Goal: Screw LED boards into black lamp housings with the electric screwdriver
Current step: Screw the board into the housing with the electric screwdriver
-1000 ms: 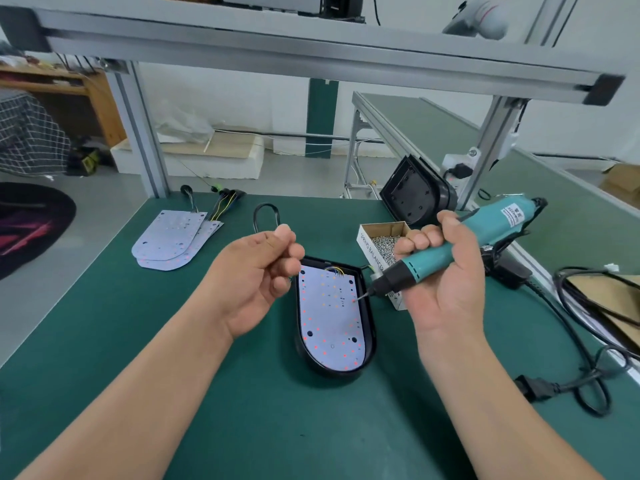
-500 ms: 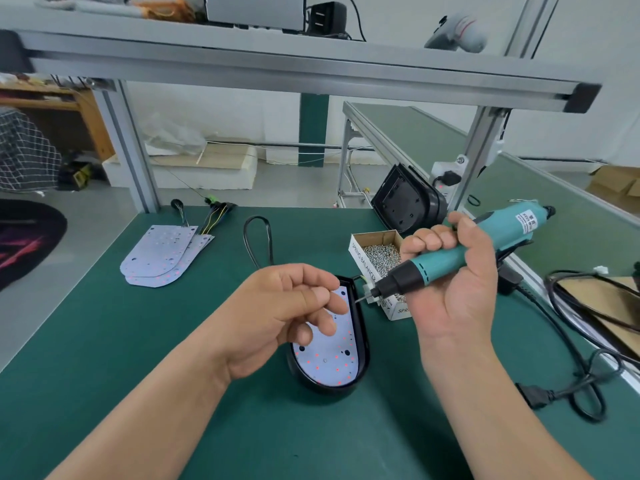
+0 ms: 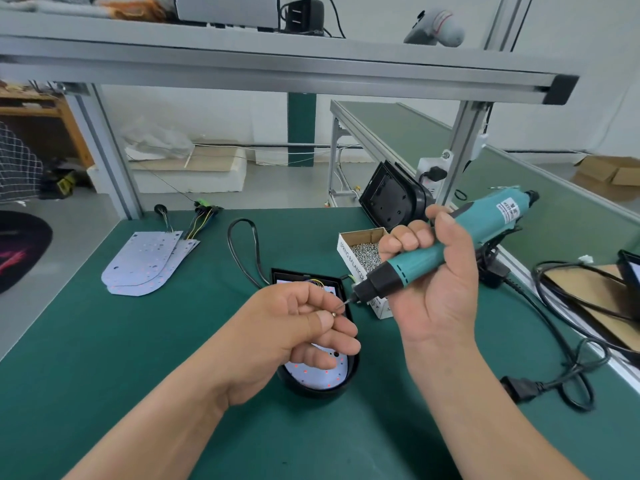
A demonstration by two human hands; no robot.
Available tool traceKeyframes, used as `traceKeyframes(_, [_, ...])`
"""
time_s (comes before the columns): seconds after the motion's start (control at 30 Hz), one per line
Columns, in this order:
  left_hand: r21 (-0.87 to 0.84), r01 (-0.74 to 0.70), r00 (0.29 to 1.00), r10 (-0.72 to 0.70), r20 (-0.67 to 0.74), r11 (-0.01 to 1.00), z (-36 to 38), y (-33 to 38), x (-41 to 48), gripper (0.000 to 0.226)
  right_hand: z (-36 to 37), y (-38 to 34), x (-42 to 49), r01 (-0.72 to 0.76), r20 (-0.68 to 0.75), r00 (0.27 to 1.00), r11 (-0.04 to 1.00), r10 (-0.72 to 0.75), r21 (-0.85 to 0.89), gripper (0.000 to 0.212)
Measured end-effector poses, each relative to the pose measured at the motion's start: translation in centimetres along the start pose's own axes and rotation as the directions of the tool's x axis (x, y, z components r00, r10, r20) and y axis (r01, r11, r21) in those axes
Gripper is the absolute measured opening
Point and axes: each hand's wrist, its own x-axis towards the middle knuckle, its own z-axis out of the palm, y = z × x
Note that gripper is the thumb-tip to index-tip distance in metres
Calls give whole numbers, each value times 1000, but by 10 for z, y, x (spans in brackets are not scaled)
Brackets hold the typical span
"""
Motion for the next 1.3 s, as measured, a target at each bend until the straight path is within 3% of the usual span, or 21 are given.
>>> traceKeyframes(0.37, [-43, 6, 1000, -5, 23, 999, -1, 1, -1, 31, -1, 1, 0, 4, 9, 1000, 1000, -3, -27, 3])
traceKeyframes(0.93, [170, -32, 998, 40, -40, 985, 1, -1, -1, 13, -5, 2, 2, -43, 30, 999, 997, 45, -68, 2])
traceKeyframes(1.07, [279, -55, 991, 87, -102, 959, 3, -3, 0, 18, -7, 7, 4, -52, -32, 998, 992, 48, -114, 12])
traceKeyframes(1.3, [290, -63, 987, 102, -122, 955, 6, -5, -1, 21, -13, 13, 6, -36, -132, 991, 996, 25, -80, 14])
